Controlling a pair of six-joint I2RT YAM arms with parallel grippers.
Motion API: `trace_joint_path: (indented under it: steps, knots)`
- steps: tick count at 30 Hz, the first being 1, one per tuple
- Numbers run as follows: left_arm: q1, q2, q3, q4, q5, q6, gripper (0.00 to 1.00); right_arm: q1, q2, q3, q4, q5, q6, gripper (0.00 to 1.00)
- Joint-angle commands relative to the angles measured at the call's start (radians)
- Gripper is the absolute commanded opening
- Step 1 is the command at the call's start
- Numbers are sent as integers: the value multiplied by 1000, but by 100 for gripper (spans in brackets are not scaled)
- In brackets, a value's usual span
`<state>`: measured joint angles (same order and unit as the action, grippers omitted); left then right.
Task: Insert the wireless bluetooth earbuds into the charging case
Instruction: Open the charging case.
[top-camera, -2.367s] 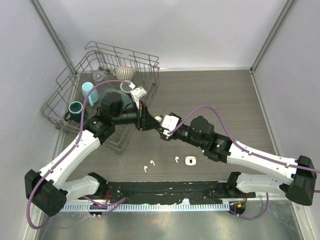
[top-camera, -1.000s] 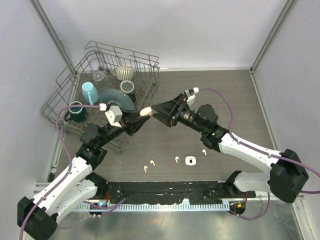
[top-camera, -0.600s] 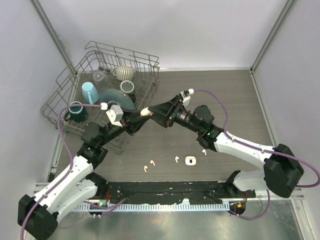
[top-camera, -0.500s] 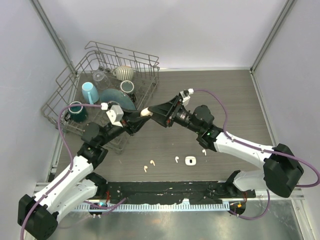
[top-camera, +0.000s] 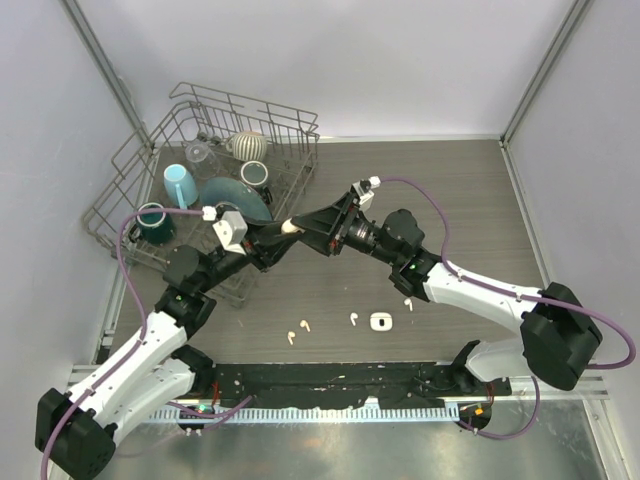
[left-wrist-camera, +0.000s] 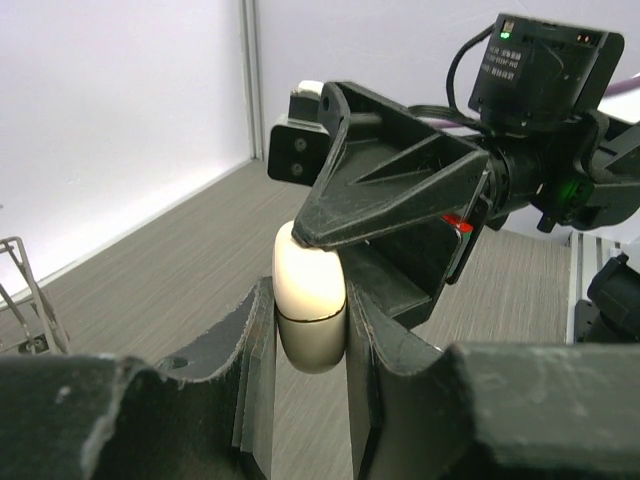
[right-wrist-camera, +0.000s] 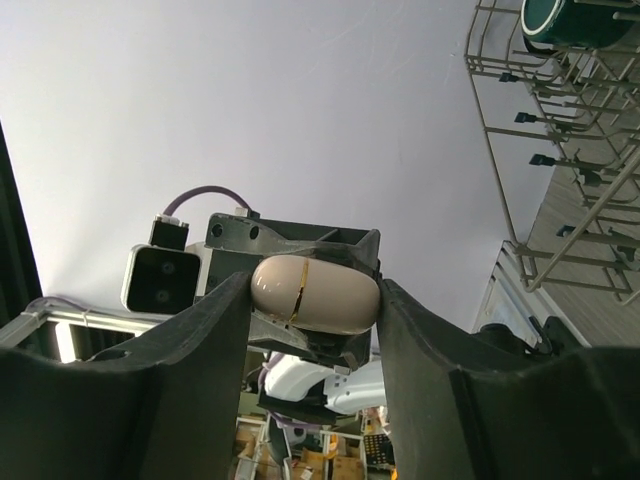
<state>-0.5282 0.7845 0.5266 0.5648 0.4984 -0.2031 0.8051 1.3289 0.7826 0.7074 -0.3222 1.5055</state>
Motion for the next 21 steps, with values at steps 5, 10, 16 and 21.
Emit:
trace_joint_path:
  steps: [5, 10, 16, 21]
  knots:
    - [0, -21, -2, 60, -4, -1, 12, 8, -16, 21, 63, 0, -2, 10]
    - [-1, -37, -28, 86, -53, -18, 29, 6, -26, -11, 144, 40, 42, 1]
    - [0, -31, -74, 199, -74, -48, 51, 19, -51, -68, 193, 127, 74, 1]
    - [0, -4, -73, 243, -54, -68, 54, 22, -54, -85, 222, 150, 99, 1]
